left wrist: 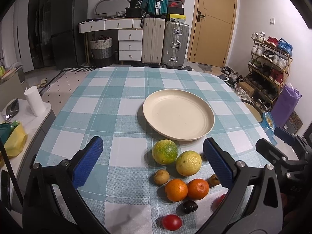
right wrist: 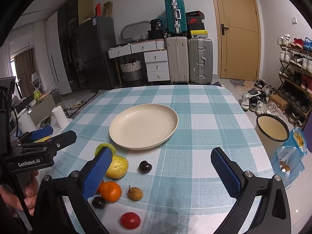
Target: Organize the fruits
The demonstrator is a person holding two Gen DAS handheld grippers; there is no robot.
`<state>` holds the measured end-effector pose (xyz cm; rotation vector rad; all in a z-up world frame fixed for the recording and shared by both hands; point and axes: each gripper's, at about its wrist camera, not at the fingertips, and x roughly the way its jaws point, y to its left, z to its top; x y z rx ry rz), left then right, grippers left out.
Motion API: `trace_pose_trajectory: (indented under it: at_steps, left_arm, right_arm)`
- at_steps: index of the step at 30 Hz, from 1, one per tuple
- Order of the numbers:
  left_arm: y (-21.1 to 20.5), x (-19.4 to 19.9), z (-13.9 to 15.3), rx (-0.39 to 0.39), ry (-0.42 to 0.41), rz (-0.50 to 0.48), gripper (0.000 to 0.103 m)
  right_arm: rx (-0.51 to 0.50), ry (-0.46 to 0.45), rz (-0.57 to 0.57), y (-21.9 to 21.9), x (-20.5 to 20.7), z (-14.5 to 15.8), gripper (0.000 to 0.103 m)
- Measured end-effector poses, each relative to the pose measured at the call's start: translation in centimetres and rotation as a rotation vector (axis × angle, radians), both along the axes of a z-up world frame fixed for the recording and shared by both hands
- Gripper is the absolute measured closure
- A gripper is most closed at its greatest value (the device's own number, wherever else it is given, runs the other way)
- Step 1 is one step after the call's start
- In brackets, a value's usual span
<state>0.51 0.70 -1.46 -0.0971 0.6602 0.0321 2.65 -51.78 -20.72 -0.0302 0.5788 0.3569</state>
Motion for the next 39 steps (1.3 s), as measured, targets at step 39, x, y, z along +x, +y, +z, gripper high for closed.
trace_pose_trajectory:
  at_steps: [39]
  left_arm:
    - [0.9, 0.6, -1.1, -0.004, 0.041, 0.009, 0.000]
  right_arm:
    - [0.005, 0.009, 0.020, 0.8, -0.3, -0.3, 0.000]
